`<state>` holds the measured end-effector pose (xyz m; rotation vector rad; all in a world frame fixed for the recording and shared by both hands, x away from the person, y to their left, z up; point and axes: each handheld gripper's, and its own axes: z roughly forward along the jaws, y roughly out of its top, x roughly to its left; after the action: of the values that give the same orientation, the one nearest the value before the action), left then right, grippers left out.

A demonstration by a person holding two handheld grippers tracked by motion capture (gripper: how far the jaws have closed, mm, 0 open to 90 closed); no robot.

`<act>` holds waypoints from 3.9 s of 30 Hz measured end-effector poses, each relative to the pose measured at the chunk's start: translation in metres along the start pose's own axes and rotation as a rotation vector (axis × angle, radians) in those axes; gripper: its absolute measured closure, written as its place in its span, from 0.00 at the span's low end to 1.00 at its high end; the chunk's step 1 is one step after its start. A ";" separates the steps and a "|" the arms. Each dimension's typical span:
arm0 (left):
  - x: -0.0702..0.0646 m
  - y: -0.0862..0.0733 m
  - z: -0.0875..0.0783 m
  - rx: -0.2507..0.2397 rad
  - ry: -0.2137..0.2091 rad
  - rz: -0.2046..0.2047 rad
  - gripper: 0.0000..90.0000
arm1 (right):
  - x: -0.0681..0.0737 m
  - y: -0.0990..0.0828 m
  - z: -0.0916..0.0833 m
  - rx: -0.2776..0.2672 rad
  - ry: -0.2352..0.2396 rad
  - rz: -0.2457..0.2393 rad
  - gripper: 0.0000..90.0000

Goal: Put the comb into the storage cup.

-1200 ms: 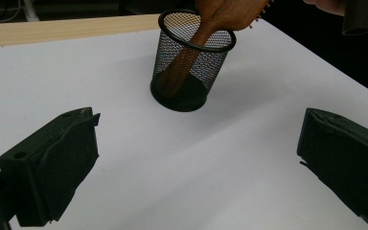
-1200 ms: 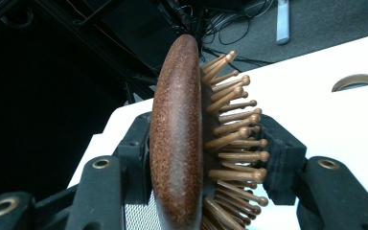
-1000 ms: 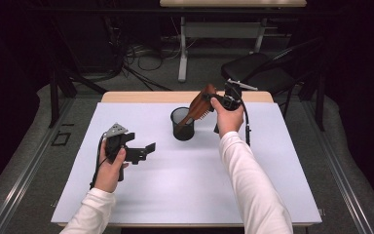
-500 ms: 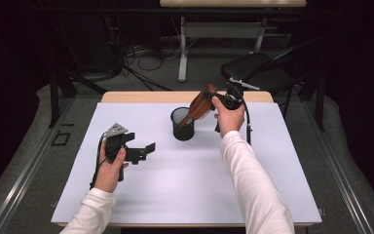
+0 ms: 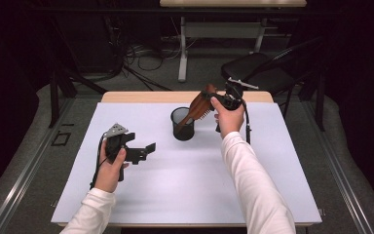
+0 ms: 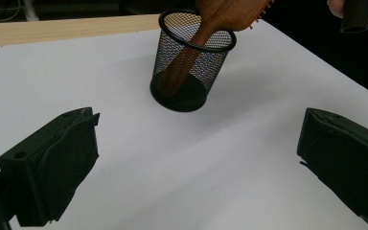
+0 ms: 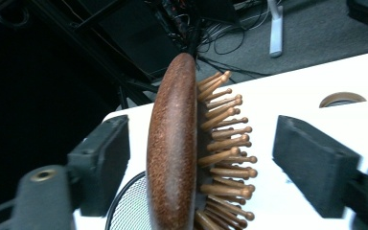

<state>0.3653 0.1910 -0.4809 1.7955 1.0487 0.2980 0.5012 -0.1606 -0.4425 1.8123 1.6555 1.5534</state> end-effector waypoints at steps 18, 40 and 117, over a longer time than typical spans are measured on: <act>0.001 0.000 0.001 -0.001 0.000 -0.006 0.01 | 0.002 0.013 -0.011 -0.012 0.009 -0.047 0.00; 0.001 0.001 0.000 -0.005 -0.005 -0.003 0.01 | -0.011 0.032 -0.045 -0.027 0.030 -0.186 0.00; -0.006 0.003 -0.003 -0.005 -0.017 0.011 0.01 | -0.018 -0.075 -0.145 0.095 0.439 -0.371 0.00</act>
<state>0.3614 0.1874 -0.4760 1.7973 1.0257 0.2917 0.3473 -0.2168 -0.4492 1.1526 2.1379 1.8007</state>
